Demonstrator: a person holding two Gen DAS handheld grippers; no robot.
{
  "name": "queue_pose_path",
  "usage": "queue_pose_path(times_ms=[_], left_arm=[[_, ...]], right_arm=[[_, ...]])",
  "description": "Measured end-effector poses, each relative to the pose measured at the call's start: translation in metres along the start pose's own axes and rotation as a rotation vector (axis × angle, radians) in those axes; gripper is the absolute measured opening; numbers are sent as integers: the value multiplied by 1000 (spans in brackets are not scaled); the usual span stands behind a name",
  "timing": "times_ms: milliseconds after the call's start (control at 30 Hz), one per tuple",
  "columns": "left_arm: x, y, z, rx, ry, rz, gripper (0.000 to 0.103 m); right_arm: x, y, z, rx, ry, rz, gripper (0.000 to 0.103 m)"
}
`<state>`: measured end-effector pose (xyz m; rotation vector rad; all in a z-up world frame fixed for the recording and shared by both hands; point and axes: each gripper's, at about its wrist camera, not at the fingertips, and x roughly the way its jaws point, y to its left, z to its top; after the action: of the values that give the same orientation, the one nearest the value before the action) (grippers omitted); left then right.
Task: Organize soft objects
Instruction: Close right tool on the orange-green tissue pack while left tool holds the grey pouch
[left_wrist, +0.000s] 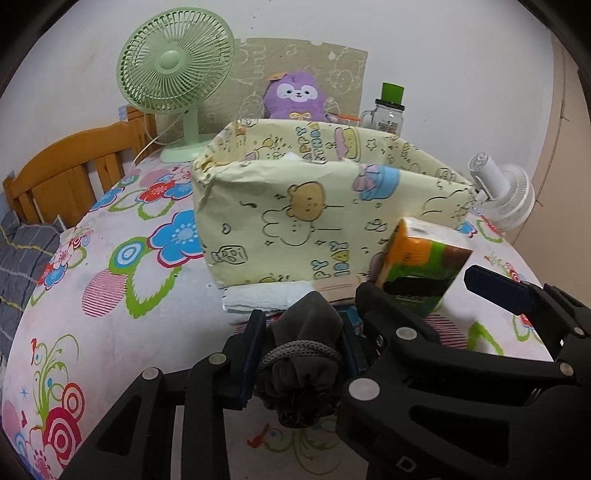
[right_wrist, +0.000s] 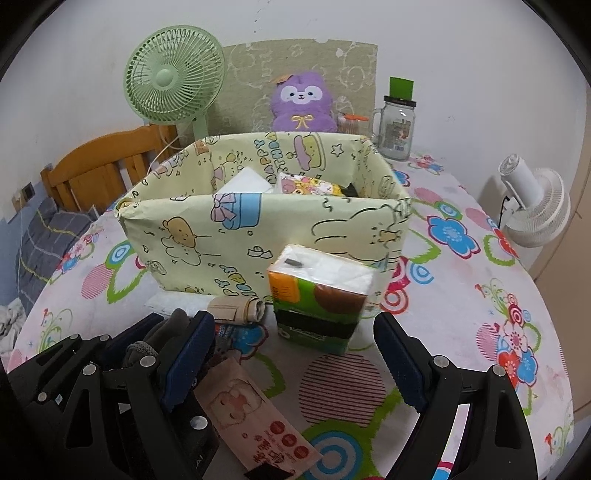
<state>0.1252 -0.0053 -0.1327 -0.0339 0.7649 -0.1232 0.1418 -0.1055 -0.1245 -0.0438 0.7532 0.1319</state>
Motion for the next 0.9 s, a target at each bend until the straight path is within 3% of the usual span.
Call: queue_pose_path(times_ms=[400,900], left_arm=[[-5,-20,6,27,-16,-15,38],[10,-23,15,40,-3,-1,38]], right_arm=[[-11,-20,1,30,-19,-10,90],[9,-25,9,49,-3,9,90]])
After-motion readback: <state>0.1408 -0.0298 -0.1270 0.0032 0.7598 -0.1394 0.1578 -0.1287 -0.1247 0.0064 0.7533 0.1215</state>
